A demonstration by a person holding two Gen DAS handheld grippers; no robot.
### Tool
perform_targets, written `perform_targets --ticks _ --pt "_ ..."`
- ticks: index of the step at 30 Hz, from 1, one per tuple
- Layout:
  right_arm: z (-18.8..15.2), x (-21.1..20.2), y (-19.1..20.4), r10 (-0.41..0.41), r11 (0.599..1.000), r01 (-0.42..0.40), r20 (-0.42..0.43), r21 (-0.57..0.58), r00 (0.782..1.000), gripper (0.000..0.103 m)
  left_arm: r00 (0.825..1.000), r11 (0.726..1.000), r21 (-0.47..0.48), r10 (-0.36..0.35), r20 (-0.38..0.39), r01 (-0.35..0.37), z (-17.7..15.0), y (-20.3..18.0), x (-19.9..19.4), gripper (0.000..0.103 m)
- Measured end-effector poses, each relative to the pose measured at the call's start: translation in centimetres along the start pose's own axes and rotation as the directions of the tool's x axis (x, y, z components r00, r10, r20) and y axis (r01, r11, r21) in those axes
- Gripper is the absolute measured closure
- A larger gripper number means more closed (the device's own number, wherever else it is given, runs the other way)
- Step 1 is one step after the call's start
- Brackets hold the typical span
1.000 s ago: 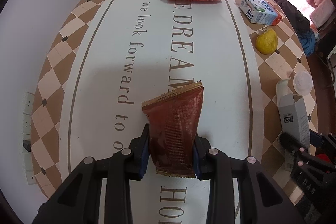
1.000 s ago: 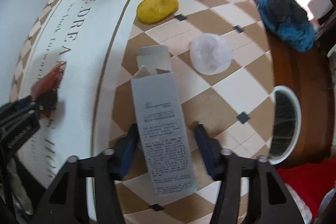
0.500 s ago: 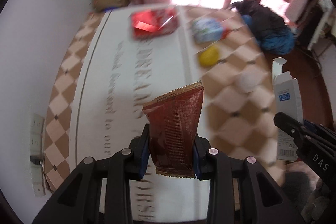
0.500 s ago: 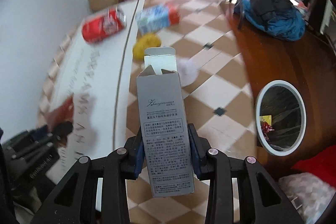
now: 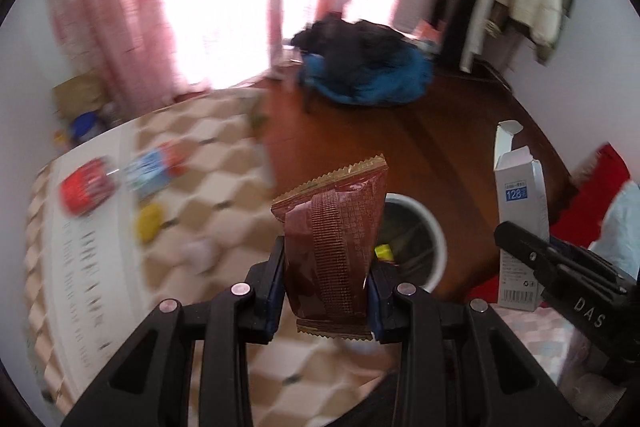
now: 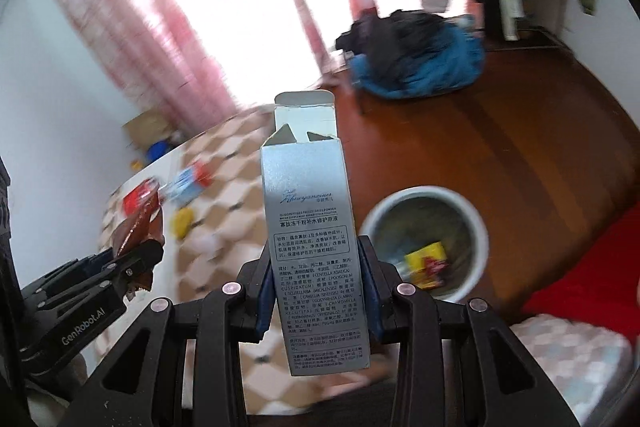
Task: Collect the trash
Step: 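Carry both items over the bin and open both grippers to drop them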
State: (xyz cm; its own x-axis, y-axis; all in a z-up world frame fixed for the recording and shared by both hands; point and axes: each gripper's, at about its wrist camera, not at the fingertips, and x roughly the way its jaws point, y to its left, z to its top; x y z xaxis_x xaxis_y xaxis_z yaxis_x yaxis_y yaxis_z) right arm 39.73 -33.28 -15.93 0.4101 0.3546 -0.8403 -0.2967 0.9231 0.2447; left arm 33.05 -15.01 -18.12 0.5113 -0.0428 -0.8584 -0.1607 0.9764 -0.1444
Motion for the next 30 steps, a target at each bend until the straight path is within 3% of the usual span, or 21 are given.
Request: perform_targets --ticks 4,6,13,16,18,19,20,21,23,24,25,26,27,30 --pt "1.3 1.4 -6.4 -0.049 0.997 0.050 -0.031 0.057 0.998 0.065 0.993 0.997 0.040 -0.065 -0.097 0.070 1.9 -4.4 5.9 0.073" --pt "1.6 3.6 -9.9 -0.050 0.994 0.058 -0.094 0.089 0.994 0.065 0.985 0.995 0.044 -0.084 -0.150 0.092 2.3 -5.6 9.1 0.073" --pt "0.6 12.5 -17.4 -0.024 0.985 0.070 -0.275 0.160 0.961 0.065 0.922 0.984 -0.017 -0.174 -0.345 0.180 3.3 -7.8 19.8 0.068" --pt "-0.3 16.1 -19.3 0.005 0.978 0.063 -0.321 0.201 0.947 0.065 0.900 0.984 -0.041 -0.174 -0.398 0.172 3.5 -8.0 23.0 0.066" --pt "-0.7 18.2 -20.7 0.013 0.973 0.067 -0.344 0.222 0.939 0.065 0.889 0.985 -0.048 -0.172 -0.425 0.168 3.5 -8.0 24.3 0.053" --pt "-0.8 19.0 -21.1 0.014 0.972 0.070 -0.352 0.224 0.936 0.065 0.881 0.983 -0.063 -0.182 -0.437 0.172 3.5 -7.9 24.9 0.035" --pt "-0.9 20.1 -21.6 0.018 0.970 0.072 -0.361 0.234 0.932 0.065 0.877 0.983 -0.074 -0.182 -0.445 0.167 3.4 -7.6 25.4 0.010" --pt "-0.9 20.9 -21.9 0.026 0.968 0.069 -0.367 0.243 0.930 0.064 0.874 0.984 -0.081 -0.178 -0.453 0.159 3.2 -7.4 25.8 0.002" --pt "-0.9 22.8 -22.7 0.059 0.958 0.055 -0.383 0.281 0.922 0.062 0.872 0.987 -0.087 -0.162 -0.462 0.137 2.9 -6.9 26.1 0.000" --pt "-1.1 23.6 -23.3 0.072 0.954 0.050 -0.388 0.295 0.919 0.046 0.874 0.989 -0.085 -0.143 -0.465 0.117 2.8 -6.6 26.1 0.000" --pt "-1.1 24.3 -23.6 0.079 0.949 0.052 -0.395 0.311 0.915 0.018 0.876 0.991 -0.082 -0.132 -0.463 0.106 2.7 -6.6 25.7 0.000" --pt "-1.4 24.8 -24.1 0.075 0.945 0.063 -0.401 0.321 0.913 0.008 0.879 0.992 -0.080 -0.123 -0.460 0.097 2.6 -6.5 25.4 0.000" --pt "-1.5 25.1 -24.4 0.061 0.946 0.076 -0.403 0.317 0.913 0.004 0.882 0.994 -0.076 -0.110 -0.459 0.084 2.5 -6.4 25.3 0.000" --pt "-2.2 25.1 -25.1 -0.012 0.949 0.140 -0.414 0.281 0.910 0.004 0.893 0.998 -0.044 -0.059 -0.446 0.044 2.3 -6.4 24.9 0.000"
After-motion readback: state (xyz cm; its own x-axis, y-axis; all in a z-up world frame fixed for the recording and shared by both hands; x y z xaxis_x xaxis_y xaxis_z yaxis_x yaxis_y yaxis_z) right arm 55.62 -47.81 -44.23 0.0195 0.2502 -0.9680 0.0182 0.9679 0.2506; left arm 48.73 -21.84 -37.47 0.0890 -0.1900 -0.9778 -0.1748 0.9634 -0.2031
